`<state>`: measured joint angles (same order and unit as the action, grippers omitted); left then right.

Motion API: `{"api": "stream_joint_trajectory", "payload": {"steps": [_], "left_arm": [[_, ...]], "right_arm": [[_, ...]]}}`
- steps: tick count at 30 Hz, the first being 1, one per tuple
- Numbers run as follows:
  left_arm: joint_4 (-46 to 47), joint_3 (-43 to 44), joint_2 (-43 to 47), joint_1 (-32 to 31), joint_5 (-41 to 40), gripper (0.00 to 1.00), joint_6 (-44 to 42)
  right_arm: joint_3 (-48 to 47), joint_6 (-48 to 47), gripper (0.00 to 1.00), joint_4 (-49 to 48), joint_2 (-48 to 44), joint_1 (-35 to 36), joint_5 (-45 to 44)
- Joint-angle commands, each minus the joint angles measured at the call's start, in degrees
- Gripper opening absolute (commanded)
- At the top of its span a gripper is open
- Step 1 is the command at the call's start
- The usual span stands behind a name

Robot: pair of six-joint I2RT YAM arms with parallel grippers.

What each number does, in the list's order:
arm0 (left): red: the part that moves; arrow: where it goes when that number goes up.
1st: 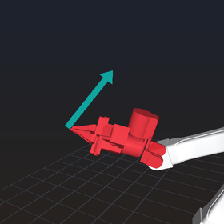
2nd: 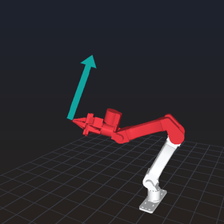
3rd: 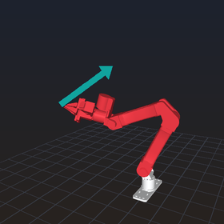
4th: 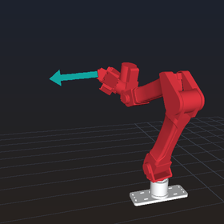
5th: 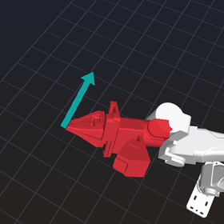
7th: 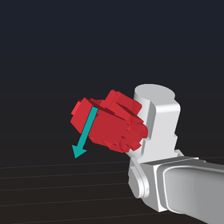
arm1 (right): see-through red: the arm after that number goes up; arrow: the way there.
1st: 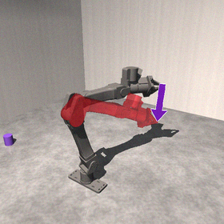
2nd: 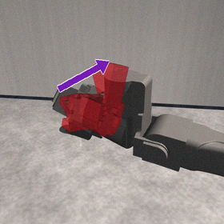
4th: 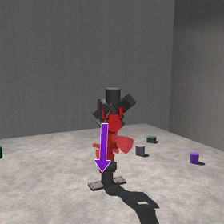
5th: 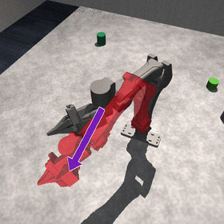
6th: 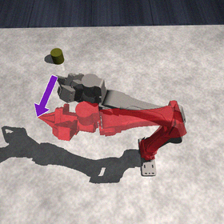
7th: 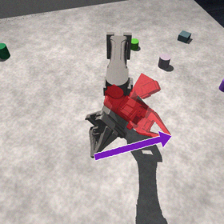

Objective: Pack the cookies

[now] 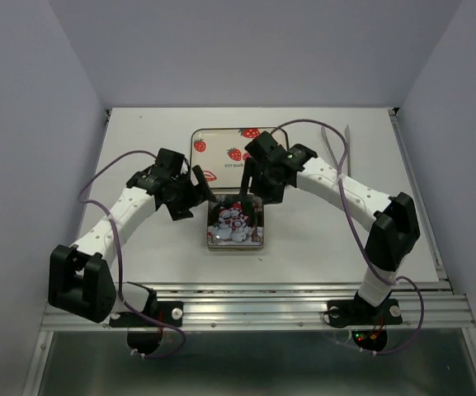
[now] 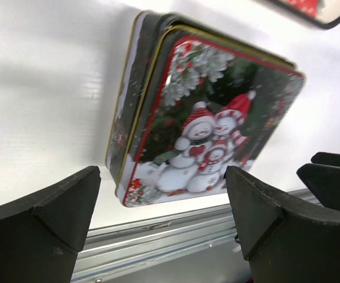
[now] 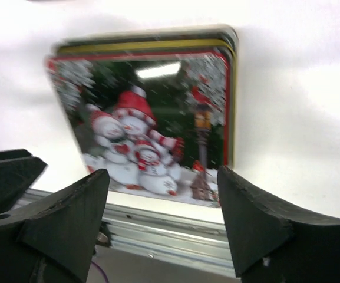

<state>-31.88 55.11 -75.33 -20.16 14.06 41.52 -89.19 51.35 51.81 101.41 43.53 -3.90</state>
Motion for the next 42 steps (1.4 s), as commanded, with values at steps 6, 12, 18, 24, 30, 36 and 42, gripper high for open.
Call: {"api": "stream_joint_trajectory", "payload": {"steps": [6,12,18,24,30,36,42], "left_arm": [[0.76,17.91,-6.49,-0.31,-3.52,0.74,-2.31],[1.73,20.91,-12.12,-1.45,-4.40,0.00,-3.46],[4.27,15.66,-12.30,-3.30,-5.01,0.00,-2.85],[6.74,9.94,-13.18,-3.83,-4.57,0.00,-1.97],[8.32,4.39,-13.35,-4.18,-5.45,0.00,-1.88],[7.89,5.17,-14.23,-4.09,-6.33,0.00,-2.14],[3.58,15.00,-14.14,-4.09,-8.70,0.00,-2.67]], "right_arm": [[-14.96,-8.98,0.24,3.30,5.37,-0.29,-9.90],[-16.46,-9.79,0.01,2.50,8.98,-0.29,-8.23],[-10.75,-8.20,0.01,1.28,9.51,-0.29,-8.32],[-2.68,-7.85,0.01,-4.95,9.34,-0.29,-5.95],[1.55,-6.79,0.01,-7.15,9.69,-0.29,-5.68],[3.32,-7.41,0.01,-8.31,8.46,-0.29,-5.15],[-5.19,-12.15,0.01,-7.25,9.16,-0.29,-7.86]]}}
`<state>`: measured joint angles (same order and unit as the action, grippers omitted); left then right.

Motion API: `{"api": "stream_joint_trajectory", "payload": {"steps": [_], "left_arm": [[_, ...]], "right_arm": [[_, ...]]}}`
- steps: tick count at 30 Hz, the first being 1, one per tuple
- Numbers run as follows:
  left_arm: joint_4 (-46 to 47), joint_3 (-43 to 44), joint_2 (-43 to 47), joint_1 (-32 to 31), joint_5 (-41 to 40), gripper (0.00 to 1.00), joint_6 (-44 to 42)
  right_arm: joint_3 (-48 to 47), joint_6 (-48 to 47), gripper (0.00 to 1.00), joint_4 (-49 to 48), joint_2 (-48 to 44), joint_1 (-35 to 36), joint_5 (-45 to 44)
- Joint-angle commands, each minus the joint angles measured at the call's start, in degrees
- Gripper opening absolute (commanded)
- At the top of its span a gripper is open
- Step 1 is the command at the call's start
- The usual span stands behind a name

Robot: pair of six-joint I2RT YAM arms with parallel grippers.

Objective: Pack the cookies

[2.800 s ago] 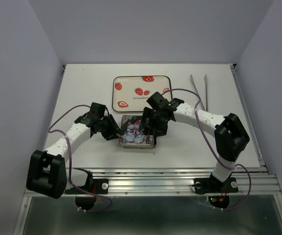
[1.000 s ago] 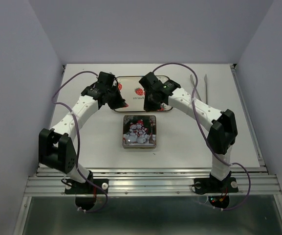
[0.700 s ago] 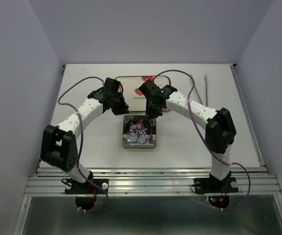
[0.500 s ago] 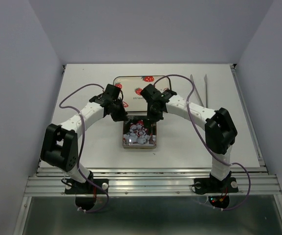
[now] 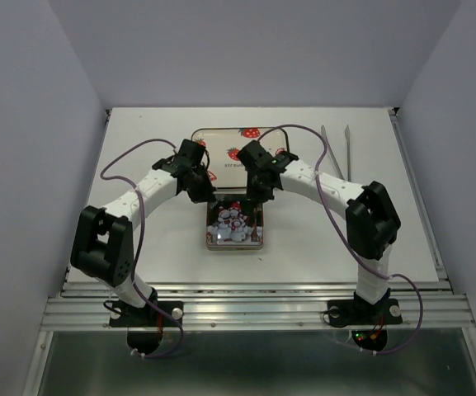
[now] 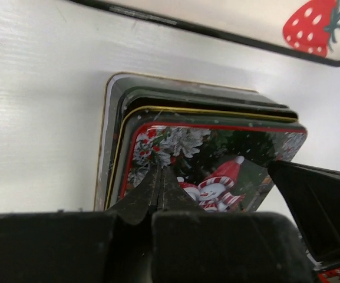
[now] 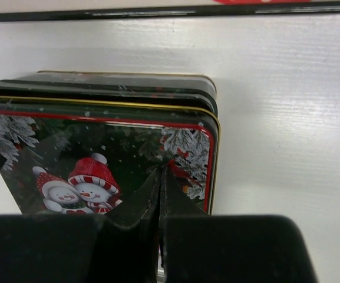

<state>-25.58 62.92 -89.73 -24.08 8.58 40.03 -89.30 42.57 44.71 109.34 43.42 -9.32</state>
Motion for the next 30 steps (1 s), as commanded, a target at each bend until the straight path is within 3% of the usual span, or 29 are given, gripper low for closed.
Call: {"api": "stream_joint_trajectory", "payload": {"steps": [1,4,9,23,30], "left_arm": [[-3.76,8.44,0.35,-0.27,-3.65,0.00,-1.10],[-5.35,12.39,0.17,-0.27,-4.53,0.00,-1.10],[-5.71,12.07,0.08,-0.18,-5.06,0.00,-0.31],[1.76,0.11,-3.68,-0.18,-5.86,0.00,0.75],[-0.16,-2.01,-3.52,-0.45,-7.96,0.00,1.19]], "right_arm": [[-8.40,-4.41,0.01,0.72,1.40,-0.18,-3.15],[-13.17,-4.68,0.01,2.92,2.02,-0.18,-5.00],[-12.31,-4.07,0.01,3.46,1.14,-0.18,-6.23],[3.77,-2.05,0.01,-2.87,1.05,-0.79,-2.55],[8.79,-3.19,0.01,-4.28,0.87,-0.79,-1.05]]}}
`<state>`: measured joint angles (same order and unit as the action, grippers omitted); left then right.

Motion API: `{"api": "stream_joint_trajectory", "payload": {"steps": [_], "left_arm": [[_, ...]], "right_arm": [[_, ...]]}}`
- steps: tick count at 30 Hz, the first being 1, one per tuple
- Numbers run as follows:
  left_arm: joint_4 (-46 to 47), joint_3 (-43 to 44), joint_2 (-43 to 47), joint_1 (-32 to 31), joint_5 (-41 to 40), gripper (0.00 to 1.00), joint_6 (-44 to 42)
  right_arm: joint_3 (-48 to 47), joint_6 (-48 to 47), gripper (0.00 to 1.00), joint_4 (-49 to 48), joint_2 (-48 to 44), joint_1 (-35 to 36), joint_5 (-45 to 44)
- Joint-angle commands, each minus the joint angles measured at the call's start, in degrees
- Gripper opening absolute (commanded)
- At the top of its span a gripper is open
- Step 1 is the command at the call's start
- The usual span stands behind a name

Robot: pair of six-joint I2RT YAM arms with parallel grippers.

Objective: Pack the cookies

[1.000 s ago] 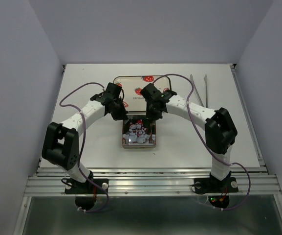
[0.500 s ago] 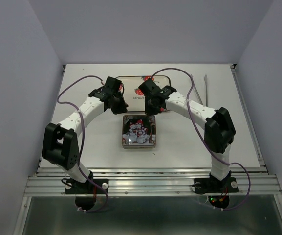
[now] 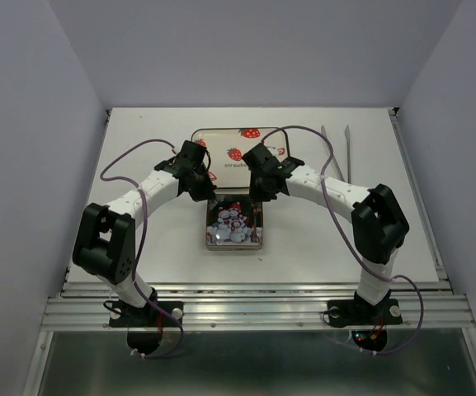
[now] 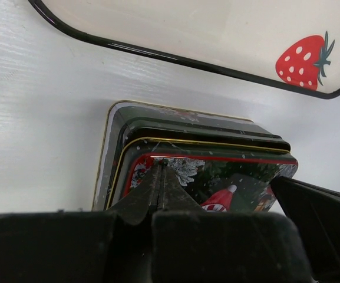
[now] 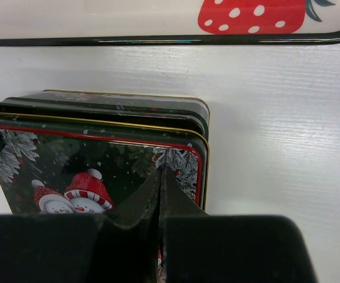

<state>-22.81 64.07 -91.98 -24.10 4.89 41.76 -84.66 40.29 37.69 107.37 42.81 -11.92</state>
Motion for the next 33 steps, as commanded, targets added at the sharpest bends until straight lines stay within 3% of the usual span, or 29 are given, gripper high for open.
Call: {"api": "stream_joint_trajectory", "payload": {"steps": [1,14,24,33], "left_arm": [[-3.12,-3.17,-1.44,-0.42,-4.27,0.00,-0.62],[-5.23,-2.47,-3.55,-0.42,-6.20,0.00,-0.01],[-11.46,14.30,-5.04,-0.42,-7.52,0.00,-1.15],[-17.62,23.29,-3.56,0.01,-9.98,0.00,-0.45]], "right_arm": [[4.85,-0.92,0.01,2.48,3.10,-0.18,1.73],[1.79,-3.81,0.01,4.41,4.08,-0.18,-0.55],[-16.12,-9.35,0.04,8.44,4.60,-0.18,-0.47],[-17.91,-10.58,0.04,10.64,0.56,-0.18,5.33]]}}
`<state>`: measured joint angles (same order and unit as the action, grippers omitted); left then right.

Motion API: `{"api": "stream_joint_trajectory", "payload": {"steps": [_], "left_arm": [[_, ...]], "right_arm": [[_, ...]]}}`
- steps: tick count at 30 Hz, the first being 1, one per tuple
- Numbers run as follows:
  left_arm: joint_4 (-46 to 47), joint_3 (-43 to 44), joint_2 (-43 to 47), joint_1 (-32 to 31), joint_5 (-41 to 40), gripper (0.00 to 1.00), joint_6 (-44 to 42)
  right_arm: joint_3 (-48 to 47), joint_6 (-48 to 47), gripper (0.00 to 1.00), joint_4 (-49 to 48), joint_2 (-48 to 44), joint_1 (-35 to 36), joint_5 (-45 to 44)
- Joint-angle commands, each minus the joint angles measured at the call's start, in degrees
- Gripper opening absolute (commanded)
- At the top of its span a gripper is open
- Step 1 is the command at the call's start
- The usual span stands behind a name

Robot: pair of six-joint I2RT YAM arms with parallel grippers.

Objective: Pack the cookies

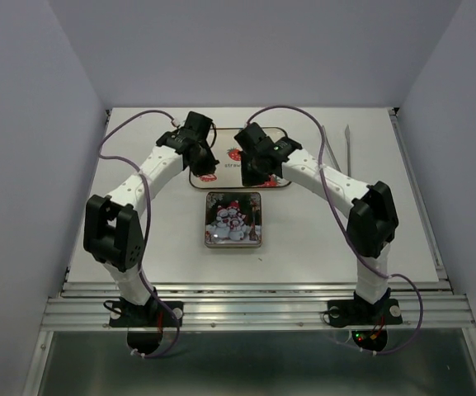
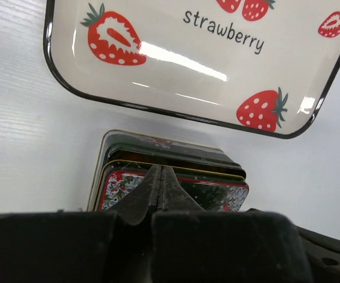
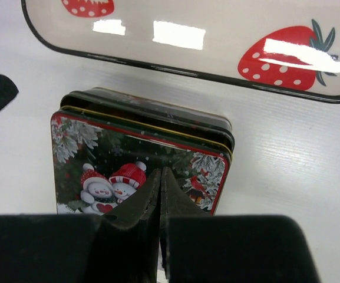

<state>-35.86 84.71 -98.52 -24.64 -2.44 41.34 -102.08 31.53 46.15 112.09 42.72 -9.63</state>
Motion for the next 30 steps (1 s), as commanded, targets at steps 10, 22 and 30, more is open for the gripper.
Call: {"api": "stream_joint_trajectory", "payload": {"steps": [10,22,30], "left_arm": [[-11.94,-1.82,11.24,1.61,-3.54,0.01,1.98],[-13.54,-13.25,21.35,7.50,-3.19,0.02,2.69],[-11.26,-18.52,24.60,10.14,-4.16,0.02,1.55]], "right_arm": [[6.19,-10.96,0.03,11.04,-15.24,10.42,11.64],[11.73,-12.72,0.01,6.25,-12.08,22.50,9.90],[16.65,-14.48,0.01,-1.93,-8.74,24.25,4.80]]}}
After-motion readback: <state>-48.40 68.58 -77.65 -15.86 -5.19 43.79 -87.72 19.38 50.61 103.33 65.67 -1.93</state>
